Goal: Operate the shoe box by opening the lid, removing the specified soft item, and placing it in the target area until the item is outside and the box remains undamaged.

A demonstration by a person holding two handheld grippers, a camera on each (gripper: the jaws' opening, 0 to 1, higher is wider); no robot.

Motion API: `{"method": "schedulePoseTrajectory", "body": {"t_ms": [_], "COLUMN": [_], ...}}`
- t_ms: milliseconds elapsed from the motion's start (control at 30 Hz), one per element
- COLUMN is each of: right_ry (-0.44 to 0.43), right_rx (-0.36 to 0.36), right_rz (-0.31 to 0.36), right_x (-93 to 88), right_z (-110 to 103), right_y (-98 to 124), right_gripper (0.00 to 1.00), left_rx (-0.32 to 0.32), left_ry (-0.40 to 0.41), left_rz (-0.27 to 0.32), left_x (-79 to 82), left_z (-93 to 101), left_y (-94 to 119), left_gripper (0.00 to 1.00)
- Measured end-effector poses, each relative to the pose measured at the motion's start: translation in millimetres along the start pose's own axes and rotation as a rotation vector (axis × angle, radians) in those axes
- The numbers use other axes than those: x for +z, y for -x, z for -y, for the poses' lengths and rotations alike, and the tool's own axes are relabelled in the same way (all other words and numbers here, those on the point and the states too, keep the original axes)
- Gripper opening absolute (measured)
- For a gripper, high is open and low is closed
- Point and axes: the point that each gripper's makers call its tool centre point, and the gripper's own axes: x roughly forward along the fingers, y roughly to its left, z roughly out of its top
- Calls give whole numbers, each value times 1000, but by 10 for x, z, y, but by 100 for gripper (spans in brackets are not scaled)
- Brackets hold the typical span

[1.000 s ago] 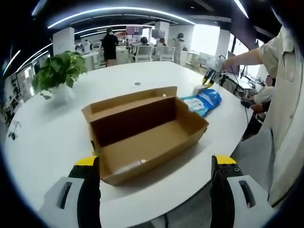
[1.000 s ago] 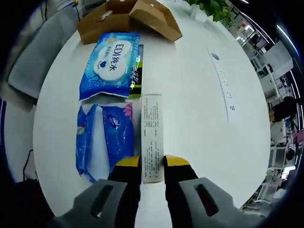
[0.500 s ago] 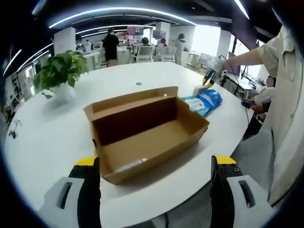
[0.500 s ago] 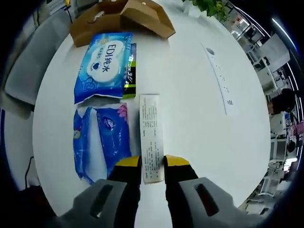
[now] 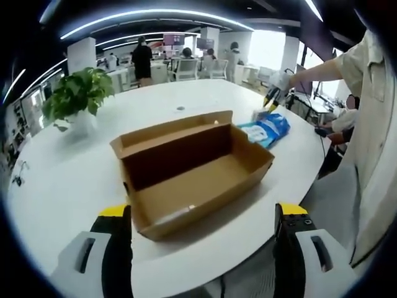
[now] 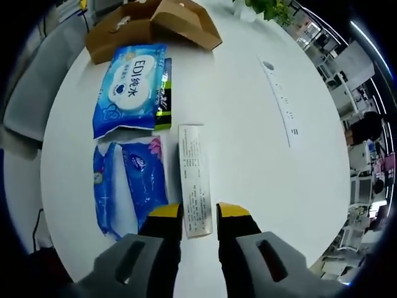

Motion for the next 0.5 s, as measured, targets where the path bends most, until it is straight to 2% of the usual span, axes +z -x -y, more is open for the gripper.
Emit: {"method": "schedulePoseTrajectory", "body": {"t_ms": [233,400,500], "right_ry": [-44,-92,-173], "right_rx": [-46,-76,-111], "right_rz": [27,69,134], "right_x": [99,248,403], "right_z": [-9,-81,-126], "right_y": [152,279,382], "right_gripper": [26,29,36], "left_rx": [-8,-14,-16], "left_ry": [-37,-57,-68], "left_rz": [-2,4,-18], "left_x": [41,71,42], "left_z": [-72,-127,-178], "left_y": [43,70,73], "left_gripper": [94,86,80]}}
